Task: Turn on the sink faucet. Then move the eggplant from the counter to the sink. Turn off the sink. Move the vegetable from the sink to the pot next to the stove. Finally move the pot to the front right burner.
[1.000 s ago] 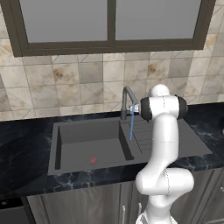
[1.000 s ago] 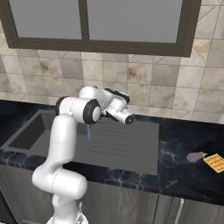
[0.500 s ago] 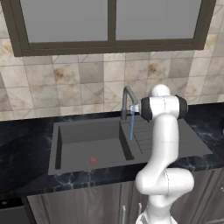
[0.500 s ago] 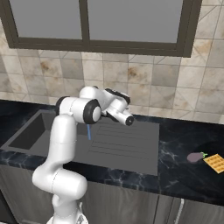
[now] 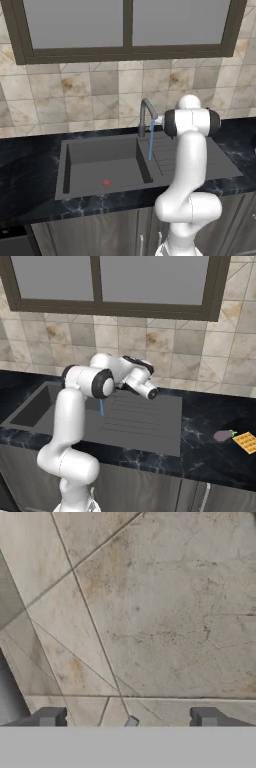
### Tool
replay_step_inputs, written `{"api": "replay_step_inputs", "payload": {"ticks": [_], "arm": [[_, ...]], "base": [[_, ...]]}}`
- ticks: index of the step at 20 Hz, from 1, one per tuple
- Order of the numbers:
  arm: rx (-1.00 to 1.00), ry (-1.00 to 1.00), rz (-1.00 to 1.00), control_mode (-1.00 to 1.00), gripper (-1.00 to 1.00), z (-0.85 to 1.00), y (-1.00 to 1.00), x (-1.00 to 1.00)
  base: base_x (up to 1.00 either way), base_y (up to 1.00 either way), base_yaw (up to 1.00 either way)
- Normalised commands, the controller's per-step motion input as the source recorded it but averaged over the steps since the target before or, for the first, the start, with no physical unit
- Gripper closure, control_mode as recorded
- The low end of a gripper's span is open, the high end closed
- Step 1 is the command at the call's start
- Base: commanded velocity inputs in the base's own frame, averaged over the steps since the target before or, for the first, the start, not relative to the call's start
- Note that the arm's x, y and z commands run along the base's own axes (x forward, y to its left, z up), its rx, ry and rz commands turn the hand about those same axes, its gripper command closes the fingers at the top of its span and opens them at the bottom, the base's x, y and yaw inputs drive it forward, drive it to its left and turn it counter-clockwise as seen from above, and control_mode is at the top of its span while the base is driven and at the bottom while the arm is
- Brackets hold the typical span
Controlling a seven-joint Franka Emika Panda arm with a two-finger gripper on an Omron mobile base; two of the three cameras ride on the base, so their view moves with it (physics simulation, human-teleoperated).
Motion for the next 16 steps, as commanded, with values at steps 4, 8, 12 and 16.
{"api": "replay_step_inputs", "payload": {"ticks": [4,8,12,16], "arm": [[0.04,0.0,0.0,-1.0,-1.0,0.6,-0.14,-0.31],[0.04,-0.02,-0.01,-1.0,-1.0,0.52,-0.14,-0.45],[0.03,-0.04,-0.02,-1.0,-1.0,0.53,-0.19,-0.66],[0.0,-0.1,-0.02,-1.0,-1.0,0.56,-0.2,-0.86]], "base": [[0.0,0.0,0.0],[0.0,0.0,0.0],[0.0,0.0,0.0],[0.0,0.0,0.0]]}}
